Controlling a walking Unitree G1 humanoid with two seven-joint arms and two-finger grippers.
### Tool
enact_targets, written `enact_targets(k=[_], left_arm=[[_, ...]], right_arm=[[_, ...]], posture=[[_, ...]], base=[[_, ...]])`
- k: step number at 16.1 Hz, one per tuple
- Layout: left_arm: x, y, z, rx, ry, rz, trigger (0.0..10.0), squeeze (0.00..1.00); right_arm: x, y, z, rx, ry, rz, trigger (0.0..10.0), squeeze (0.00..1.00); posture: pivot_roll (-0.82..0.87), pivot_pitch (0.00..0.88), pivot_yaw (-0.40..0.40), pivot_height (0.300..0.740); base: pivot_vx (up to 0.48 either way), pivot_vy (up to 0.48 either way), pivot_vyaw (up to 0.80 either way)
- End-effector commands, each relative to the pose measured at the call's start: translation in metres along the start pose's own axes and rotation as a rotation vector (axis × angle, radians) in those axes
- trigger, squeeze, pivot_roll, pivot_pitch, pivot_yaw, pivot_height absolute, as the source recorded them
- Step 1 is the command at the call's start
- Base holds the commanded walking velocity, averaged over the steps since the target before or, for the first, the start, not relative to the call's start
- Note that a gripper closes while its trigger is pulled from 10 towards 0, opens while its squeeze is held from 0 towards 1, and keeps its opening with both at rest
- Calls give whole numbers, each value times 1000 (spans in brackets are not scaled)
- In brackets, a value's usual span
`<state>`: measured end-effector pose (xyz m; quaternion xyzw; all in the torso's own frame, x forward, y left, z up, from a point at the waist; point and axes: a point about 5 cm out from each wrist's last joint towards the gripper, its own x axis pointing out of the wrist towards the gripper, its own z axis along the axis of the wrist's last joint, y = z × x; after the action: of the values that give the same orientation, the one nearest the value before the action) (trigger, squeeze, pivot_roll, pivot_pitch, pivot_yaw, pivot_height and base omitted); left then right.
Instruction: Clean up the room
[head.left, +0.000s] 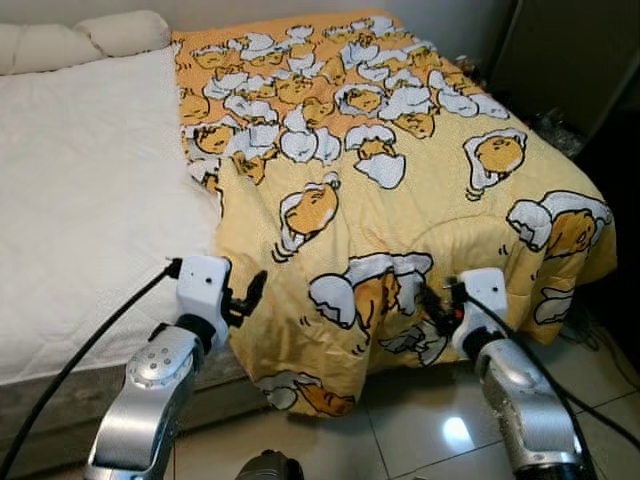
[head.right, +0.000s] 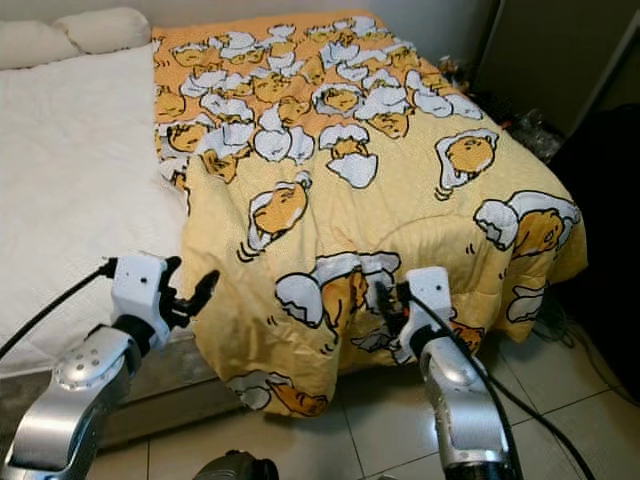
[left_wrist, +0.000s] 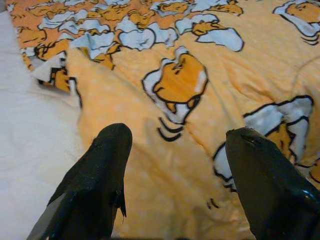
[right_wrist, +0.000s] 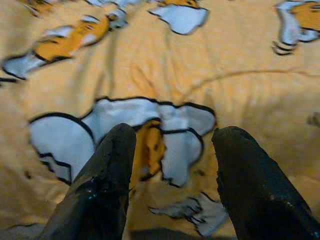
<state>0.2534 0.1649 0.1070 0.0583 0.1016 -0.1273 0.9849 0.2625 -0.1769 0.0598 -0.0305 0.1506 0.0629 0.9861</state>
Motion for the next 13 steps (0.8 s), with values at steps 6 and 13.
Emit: enact_targets(k=[6, 13], left_arm=[[-11, 10, -9, 7, 29, 71, 10000, 0], [-23, 15, -15, 5, 49, 123, 10000, 0]], right_arm=[[-2, -6, 8, 5, -86, -144, 10000, 0], [-5, 14, 10, -5, -86, 33, 10000, 0]], posture=[[-22, 17, 53, 740], [3, 15, 26, 740]], base=[[0, 356, 0], [0, 358, 0]])
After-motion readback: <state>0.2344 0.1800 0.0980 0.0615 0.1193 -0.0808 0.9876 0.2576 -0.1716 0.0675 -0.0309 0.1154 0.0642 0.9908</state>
